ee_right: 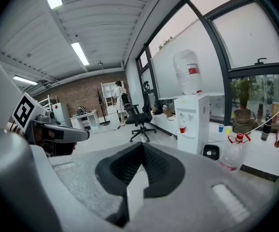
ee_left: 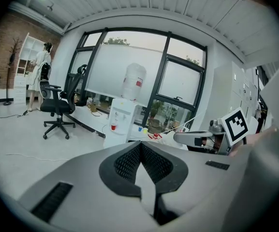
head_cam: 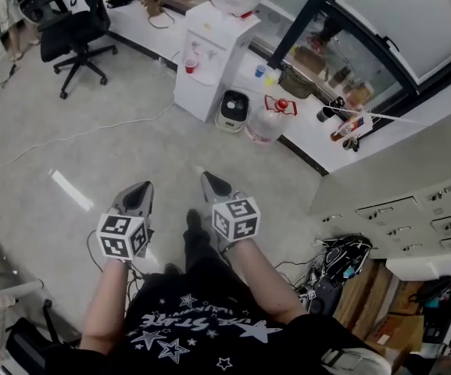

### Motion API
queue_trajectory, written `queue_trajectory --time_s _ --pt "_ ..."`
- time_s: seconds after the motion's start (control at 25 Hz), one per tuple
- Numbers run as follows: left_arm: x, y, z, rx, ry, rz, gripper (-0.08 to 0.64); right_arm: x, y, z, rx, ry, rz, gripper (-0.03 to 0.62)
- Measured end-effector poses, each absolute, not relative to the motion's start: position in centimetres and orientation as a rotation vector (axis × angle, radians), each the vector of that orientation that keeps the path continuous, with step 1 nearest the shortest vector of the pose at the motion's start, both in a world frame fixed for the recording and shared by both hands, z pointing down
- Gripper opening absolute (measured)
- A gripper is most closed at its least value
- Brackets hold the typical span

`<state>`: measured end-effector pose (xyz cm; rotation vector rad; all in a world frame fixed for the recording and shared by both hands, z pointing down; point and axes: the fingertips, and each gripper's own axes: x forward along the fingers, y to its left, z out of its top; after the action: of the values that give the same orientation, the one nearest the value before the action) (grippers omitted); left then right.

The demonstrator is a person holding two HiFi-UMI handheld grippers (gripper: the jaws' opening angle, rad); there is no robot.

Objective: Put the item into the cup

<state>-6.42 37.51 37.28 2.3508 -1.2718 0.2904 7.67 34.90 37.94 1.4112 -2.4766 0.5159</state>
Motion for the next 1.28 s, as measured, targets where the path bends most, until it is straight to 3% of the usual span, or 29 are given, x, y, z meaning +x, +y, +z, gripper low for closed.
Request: queue_trajectory --time_s 0.6,1.28 --pt "-1.8 23.7 39.0 2.276 -1.296 0.334 0.006 11.4 19.6 39.6 1.303 -2.492 0.56 0.001" --pt "2.4 14.9 39.0 2.228 -1.387 0.315 0.006 15.8 11.0 40.2 1.229 -2.546 0.573 0.002"
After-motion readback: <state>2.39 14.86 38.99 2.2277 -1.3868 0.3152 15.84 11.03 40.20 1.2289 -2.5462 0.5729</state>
